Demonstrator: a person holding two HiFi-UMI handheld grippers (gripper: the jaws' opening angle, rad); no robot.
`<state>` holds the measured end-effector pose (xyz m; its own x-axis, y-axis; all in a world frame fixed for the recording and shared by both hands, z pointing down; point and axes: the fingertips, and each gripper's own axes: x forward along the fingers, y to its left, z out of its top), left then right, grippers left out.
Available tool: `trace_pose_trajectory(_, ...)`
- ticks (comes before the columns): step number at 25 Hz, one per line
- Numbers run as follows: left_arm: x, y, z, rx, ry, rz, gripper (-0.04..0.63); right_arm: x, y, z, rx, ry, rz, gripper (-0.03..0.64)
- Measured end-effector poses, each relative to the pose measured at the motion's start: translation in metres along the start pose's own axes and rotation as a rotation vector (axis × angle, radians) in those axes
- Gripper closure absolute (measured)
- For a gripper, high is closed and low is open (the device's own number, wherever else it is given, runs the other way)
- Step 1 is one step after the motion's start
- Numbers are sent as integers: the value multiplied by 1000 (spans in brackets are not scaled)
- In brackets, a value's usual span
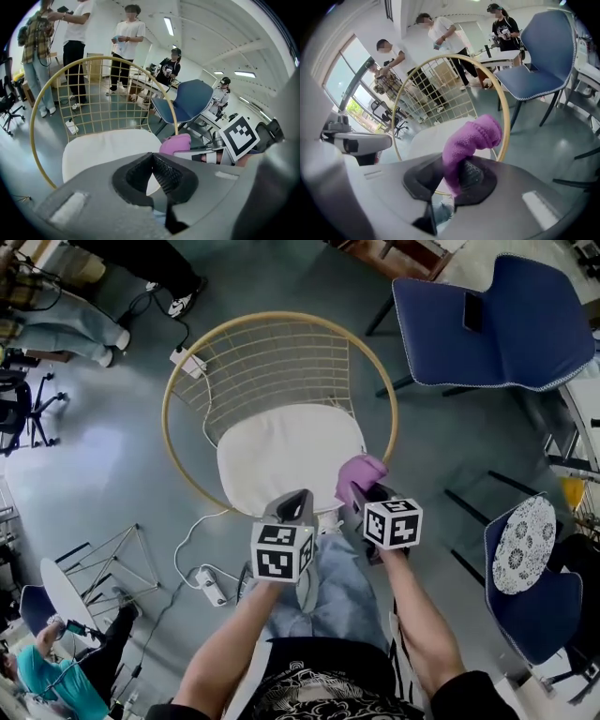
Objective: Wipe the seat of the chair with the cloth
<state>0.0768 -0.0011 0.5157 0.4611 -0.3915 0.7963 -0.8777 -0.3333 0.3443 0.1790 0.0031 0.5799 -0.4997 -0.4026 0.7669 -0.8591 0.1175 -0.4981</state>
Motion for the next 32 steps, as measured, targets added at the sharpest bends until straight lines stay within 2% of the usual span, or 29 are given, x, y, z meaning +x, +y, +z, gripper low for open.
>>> trace_pose_trajectory(4,-28,-6,23,-28,-36,-3,598,-28,49,35,-69,-71,54,555)
trace_pose_trajectory(7,-35,-5,48,-13,-81,8,597,-41,78,72,-139,-149,98,555)
trace_pose_trajectory(13,-98,-6,99,13,-234,7,597,-92,162,130,-268,-291,154,555)
trace_pose_trajectory(16,-139,-7,118,45,-308,8,597,-115,207,145,-328,-344,162,557)
trace_pose_trajectory(20,-178,3,135,69,-380,15,598,-127,244,151,-388,-385,148,558)
trace_pose_trajectory(25,-199,7,146,80,-440,16,598,-134,259,151,-406,-412,135,558)
trace_pose_trajectory(32,-196,2,150,86,-451,12,598,-137,255,157,-406,-431,127,558)
